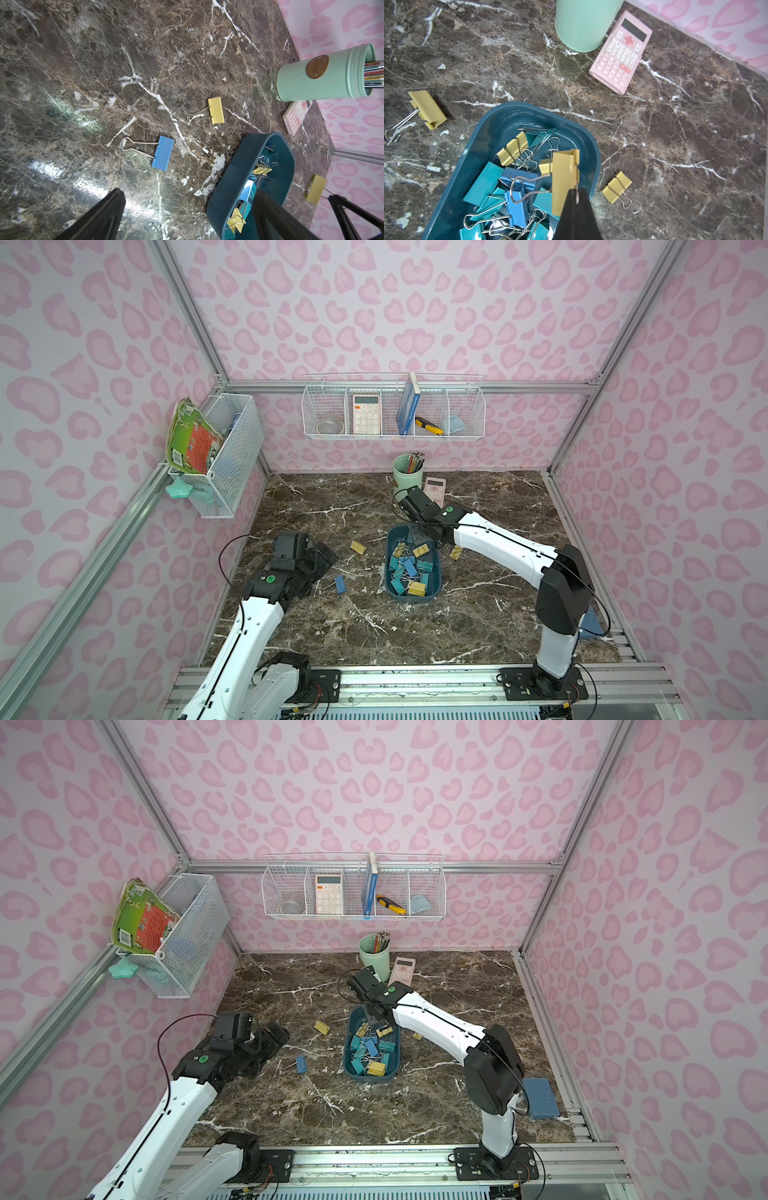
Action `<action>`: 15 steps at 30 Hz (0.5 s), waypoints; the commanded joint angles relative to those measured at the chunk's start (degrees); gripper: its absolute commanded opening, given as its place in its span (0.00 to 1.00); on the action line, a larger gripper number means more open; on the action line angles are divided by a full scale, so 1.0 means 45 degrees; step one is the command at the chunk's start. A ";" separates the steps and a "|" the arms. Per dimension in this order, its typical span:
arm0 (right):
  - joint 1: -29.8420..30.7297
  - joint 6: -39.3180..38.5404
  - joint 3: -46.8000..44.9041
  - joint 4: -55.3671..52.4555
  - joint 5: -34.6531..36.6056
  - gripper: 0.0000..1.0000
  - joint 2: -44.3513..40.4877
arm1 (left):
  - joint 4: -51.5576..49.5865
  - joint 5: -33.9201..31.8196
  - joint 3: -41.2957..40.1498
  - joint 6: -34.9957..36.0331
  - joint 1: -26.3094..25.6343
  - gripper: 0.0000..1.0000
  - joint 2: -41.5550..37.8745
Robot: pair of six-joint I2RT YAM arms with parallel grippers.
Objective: Take out the binder clips from the storage box
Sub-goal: Place the binder clip at the center of the board.
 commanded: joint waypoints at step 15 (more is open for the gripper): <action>-0.3557 -0.0393 -0.5028 0.1614 0.0215 0.00 -0.2435 | 0.2035 0.2240 0.0894 -0.0070 -0.0617 0.92 0.1821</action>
